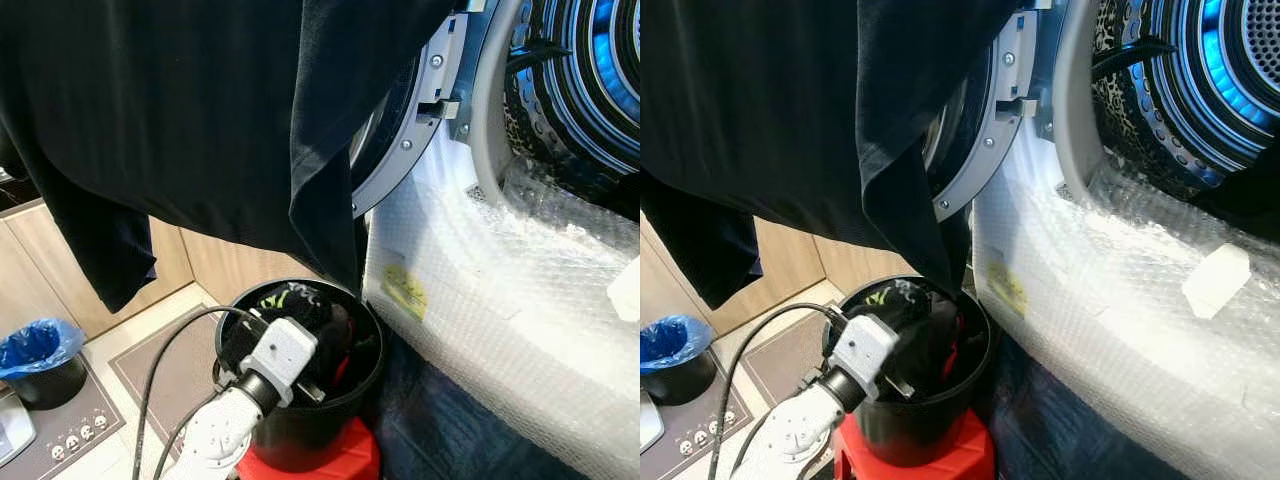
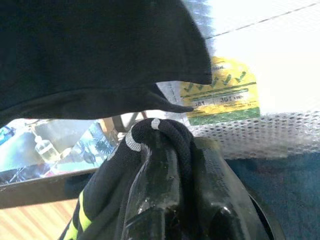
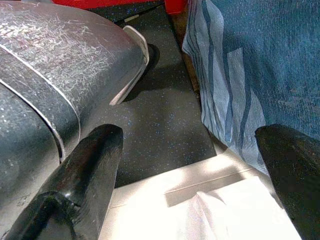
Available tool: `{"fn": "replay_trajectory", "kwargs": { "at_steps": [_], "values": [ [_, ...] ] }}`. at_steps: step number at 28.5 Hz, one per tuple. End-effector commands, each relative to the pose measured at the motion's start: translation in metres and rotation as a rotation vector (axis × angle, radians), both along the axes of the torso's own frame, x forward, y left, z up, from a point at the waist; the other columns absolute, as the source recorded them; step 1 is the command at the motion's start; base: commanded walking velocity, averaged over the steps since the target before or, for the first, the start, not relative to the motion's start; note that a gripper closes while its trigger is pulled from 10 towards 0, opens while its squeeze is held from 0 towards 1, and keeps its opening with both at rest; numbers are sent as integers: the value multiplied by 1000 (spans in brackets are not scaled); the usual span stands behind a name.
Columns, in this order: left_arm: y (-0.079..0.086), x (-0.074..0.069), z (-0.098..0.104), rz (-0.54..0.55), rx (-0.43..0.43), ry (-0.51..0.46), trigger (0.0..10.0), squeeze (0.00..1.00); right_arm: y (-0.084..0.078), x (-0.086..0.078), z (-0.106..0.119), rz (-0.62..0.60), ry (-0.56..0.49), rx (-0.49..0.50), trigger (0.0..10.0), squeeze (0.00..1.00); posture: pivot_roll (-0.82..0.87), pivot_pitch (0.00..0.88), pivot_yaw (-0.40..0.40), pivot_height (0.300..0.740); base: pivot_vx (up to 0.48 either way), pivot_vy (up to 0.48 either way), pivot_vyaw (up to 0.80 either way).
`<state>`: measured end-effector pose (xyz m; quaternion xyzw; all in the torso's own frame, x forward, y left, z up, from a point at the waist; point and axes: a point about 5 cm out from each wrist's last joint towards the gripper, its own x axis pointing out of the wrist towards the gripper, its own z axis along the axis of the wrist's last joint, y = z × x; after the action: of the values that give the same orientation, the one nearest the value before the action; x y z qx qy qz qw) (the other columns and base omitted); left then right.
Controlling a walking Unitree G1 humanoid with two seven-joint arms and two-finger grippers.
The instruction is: Clothes washing
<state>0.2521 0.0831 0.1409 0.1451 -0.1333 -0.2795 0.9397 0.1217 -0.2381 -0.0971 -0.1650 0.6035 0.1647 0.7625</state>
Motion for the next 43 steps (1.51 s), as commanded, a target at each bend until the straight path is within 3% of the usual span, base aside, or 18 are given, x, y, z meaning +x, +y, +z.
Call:
{"fn": "replay_trajectory", "kwargs": {
  "at_steps": [1,25,26,28,30,37,43],
  "values": [
    [-4,-2,15,-30,-13,-76,10000,0,1,-3,-1,1,8,1,10000,0,-57,0,-19,740,0,0,0],
    [-4,-2,15,-30,-13,-76,10000,0,1,-3,-1,1,8,1,10000,0,-57,0,-19,740,0,0,0],
    [-9,-5,14,-84,31,-89,10000,0,1,-3,-1,3,9,0,10000,0,-57,0,-20,740,0,0,0],
    [-47,-8,33,-366,36,-45,10000,0,1,-6,-2,-18,-10,27,10000,0,-101,0,3,740,0,0,0],
    [-62,-10,40,-477,36,-18,10000,0,2,-7,-2,-27,-19,40,10000,0,-99,0,1,740,0,0,0],
    [-61,-10,37,-468,42,-3,10000,0,2,-6,-1,-21,-18,42,10000,0,-94,0,-4,740,0,0,0],
    [-64,-8,39,-492,50,23,10000,0,7,1,1,9,-58,130,10000,0,-85,0,-7,740,0,0,0]
  ]
}}
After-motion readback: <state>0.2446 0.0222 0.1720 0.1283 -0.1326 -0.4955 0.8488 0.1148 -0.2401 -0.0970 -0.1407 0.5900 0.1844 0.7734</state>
